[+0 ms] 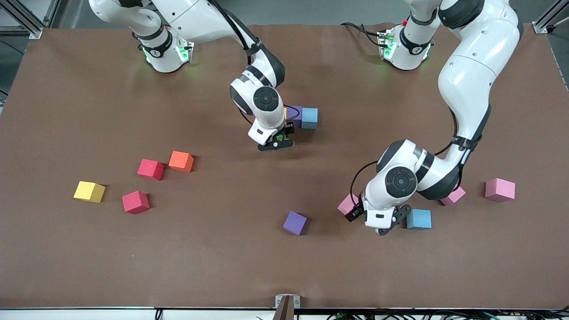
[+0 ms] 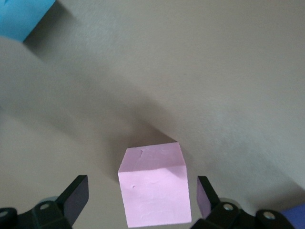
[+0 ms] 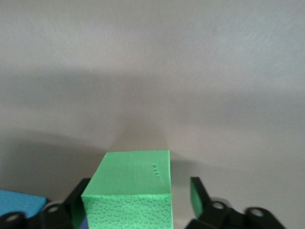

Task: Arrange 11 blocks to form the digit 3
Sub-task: 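Grasp the pink block with the left gripper while the right gripper withdraws, then grasp the orange block with the right gripper while the left gripper lifts pink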

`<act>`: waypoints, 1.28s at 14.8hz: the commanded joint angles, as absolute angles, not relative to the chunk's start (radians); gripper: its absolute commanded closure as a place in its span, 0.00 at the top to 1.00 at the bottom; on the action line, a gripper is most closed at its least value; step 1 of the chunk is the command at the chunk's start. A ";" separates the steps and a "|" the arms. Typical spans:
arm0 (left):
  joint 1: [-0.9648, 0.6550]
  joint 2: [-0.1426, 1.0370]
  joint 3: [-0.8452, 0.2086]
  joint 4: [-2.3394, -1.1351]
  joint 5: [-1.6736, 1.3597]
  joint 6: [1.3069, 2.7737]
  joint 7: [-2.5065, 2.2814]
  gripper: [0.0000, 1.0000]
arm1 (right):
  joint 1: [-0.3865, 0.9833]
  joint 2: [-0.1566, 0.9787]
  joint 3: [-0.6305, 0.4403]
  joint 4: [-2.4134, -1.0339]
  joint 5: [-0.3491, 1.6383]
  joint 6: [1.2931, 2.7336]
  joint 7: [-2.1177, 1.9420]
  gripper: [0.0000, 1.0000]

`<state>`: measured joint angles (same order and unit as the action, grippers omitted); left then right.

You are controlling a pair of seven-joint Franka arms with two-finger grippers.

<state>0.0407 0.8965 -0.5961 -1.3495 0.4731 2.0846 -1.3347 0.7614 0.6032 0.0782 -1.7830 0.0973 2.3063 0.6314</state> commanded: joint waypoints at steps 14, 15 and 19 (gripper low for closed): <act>0.002 0.943 -0.565 -1.336 0.471 2.169 -1.401 0.96 | 0.295 0.361 0.092 -1.733 0.127 1.842 0.214 1.00; 0.002 0.943 -0.565 -1.336 0.471 2.175 -1.401 0.95 | 0.257 0.341 0.092 -1.785 0.109 1.877 0.163 1.00; 0.000 0.946 -0.563 -1.338 0.472 2.177 -1.397 0.95 | 0.147 0.262 0.092 -2.081 0.075 2.150 0.023 1.00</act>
<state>0.0148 0.9412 -0.5767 -1.3496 0.4727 2.1666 -1.3942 0.1891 0.3581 0.0709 -1.8741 0.0904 2.0166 0.0659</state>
